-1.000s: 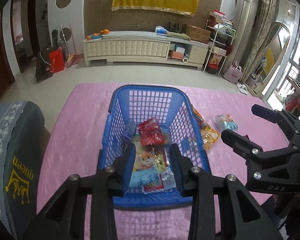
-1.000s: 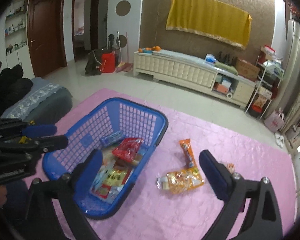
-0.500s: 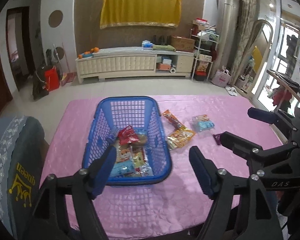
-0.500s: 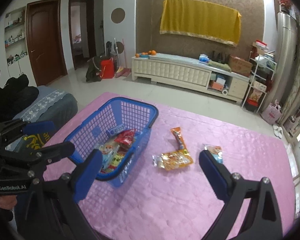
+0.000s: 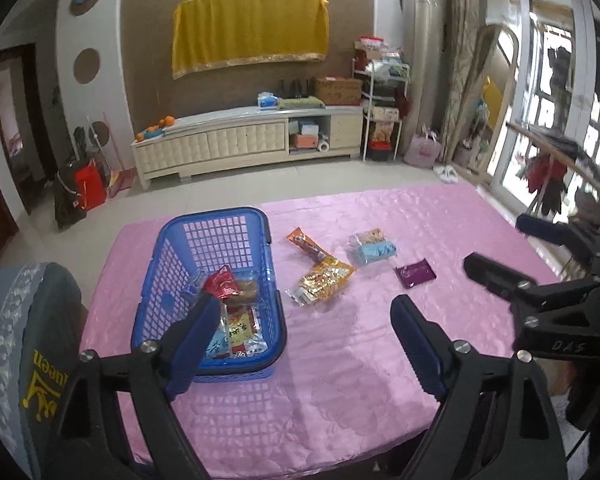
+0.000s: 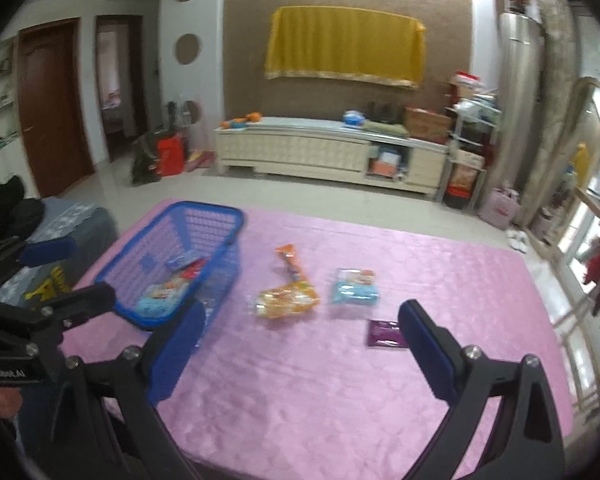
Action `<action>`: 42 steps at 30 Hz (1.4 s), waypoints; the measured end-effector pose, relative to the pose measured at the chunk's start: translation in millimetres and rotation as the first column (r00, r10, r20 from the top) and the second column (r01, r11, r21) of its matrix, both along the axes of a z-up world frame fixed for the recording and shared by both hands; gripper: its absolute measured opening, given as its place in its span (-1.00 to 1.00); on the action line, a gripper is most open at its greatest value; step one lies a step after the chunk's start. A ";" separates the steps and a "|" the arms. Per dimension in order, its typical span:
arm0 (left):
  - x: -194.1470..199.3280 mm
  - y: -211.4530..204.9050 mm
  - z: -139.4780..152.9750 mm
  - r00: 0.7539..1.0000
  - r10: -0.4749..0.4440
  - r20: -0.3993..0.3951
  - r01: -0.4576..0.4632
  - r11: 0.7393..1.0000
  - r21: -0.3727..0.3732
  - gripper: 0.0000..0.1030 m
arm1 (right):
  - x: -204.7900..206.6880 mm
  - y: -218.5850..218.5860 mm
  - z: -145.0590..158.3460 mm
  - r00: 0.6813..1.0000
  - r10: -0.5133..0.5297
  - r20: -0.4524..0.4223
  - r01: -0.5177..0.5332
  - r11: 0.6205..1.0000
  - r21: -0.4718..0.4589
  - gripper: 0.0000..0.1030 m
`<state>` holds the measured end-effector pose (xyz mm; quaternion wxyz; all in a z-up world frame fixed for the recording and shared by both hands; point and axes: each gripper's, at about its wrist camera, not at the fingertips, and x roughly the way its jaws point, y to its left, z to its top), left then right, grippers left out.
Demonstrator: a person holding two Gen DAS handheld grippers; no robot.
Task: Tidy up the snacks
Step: 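Withdraw both tools from the basket toward the purple packet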
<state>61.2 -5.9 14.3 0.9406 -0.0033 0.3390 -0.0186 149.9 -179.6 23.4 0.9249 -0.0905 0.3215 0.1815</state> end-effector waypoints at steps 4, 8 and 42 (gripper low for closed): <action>11.8 -11.8 -14.8 0.999 -0.018 -0.045 0.017 1.000 -0.023 0.66 | 8.4 -16.0 -13.3 0.996 -0.089 0.018 0.091 0.991 -0.102 0.93; 23.2 -22.7 -28.5 0.998 -0.011 -0.062 0.009 1.000 -0.022 0.66 | 23.5 -42.2 -30.1 0.989 -0.136 -0.055 0.133 0.989 -0.068 0.93; 171.6 -79.9 -134.7 0.940 -0.018 -0.341 0.002 0.999 -0.047 1.00 | 151.7 -89.0 -149.8 0.929 -0.138 -0.344 0.097 0.986 -0.132 0.93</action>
